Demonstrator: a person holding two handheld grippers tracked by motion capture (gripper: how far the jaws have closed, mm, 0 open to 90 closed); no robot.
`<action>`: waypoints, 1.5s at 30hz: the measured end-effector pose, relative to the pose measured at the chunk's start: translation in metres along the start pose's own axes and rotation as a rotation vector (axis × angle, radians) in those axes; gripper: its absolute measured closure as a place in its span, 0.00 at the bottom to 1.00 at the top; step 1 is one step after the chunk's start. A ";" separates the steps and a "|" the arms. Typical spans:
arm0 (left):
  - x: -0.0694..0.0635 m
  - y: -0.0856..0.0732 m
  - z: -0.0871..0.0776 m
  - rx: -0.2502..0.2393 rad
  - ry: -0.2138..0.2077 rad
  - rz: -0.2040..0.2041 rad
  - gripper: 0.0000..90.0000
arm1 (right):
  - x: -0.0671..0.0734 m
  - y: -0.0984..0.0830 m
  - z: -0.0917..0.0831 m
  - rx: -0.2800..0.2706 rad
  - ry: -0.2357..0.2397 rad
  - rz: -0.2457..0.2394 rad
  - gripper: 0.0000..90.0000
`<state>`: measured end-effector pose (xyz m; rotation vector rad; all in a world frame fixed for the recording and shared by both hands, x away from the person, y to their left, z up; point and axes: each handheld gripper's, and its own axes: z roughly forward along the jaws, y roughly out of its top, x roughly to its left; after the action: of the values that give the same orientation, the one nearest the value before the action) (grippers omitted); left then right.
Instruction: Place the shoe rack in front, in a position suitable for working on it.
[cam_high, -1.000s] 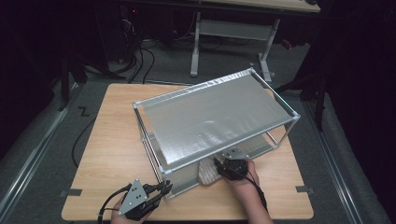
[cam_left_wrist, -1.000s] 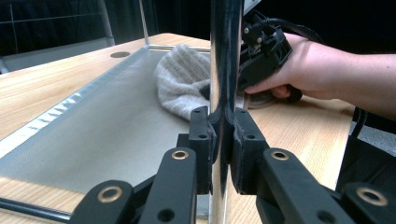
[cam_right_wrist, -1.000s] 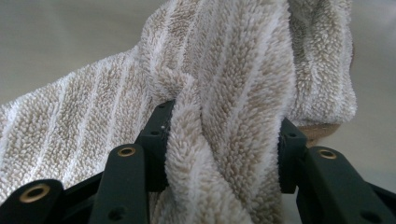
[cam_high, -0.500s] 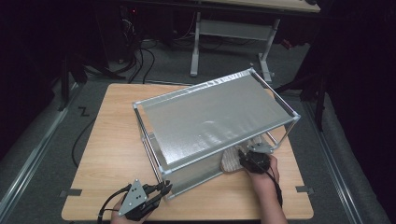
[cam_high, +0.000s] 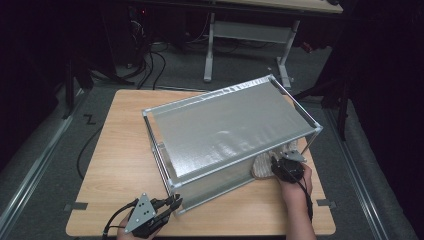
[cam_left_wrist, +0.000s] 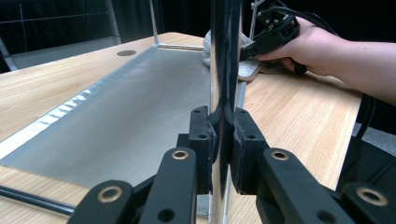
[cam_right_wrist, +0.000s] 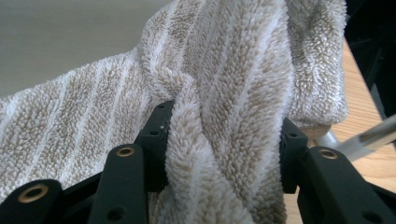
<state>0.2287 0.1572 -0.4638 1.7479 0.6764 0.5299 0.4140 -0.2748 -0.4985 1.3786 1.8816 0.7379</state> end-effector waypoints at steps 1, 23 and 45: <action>0.000 0.000 0.000 0.000 0.001 -0.001 0.89 | -0.002 0.000 0.001 0.000 -0.003 -0.002 0.57; 0.000 -0.001 -0.005 -0.003 0.005 -0.003 0.89 | 0.004 0.002 0.001 0.015 -0.043 0.019 0.59; 0.003 0.000 0.003 -0.007 -0.009 -0.001 0.89 | 0.065 0.002 -0.015 -0.015 0.094 -0.171 0.59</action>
<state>0.2328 0.1572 -0.4645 1.7427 0.6685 0.5233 0.3902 -0.2127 -0.5001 1.1742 2.0333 0.7407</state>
